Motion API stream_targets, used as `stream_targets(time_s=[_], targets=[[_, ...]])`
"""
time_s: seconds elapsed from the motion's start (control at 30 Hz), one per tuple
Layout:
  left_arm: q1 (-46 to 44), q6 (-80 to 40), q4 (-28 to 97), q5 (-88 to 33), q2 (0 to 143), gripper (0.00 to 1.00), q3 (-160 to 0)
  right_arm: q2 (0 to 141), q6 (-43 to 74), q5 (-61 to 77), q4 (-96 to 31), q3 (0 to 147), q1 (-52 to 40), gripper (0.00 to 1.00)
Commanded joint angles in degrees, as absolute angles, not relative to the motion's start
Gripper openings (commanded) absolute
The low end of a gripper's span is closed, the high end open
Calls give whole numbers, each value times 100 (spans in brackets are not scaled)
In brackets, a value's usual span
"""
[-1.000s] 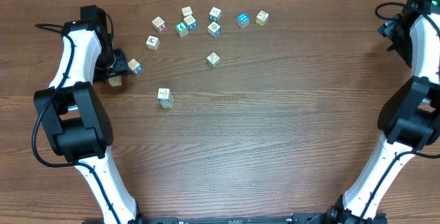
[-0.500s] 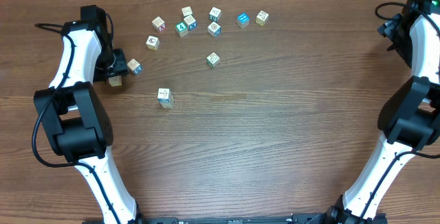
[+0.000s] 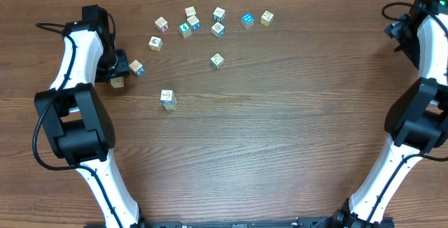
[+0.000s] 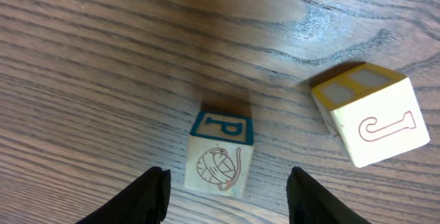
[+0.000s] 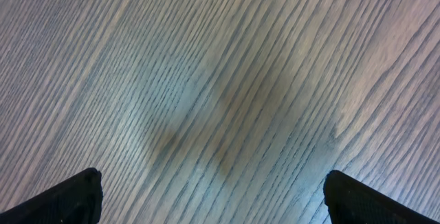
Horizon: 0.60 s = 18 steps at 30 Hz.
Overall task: Form a tower
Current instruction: 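Lower the open left gripper around the blue-topped P block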
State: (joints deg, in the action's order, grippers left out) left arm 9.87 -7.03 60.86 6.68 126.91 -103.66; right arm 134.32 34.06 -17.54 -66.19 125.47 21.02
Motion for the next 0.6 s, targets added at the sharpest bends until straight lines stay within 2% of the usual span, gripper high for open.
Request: stream_targets(time_s=[0.0, 0.57], targets=[[1039, -429, 6042, 829, 12816, 52, -10326, 13472, 3404, -1835, -6604, 12632, 2097, 100], [1092, -123, 5533, 829, 12816, 49, -9900, 13472, 3404, -1837, -6604, 12632, 2097, 100]])
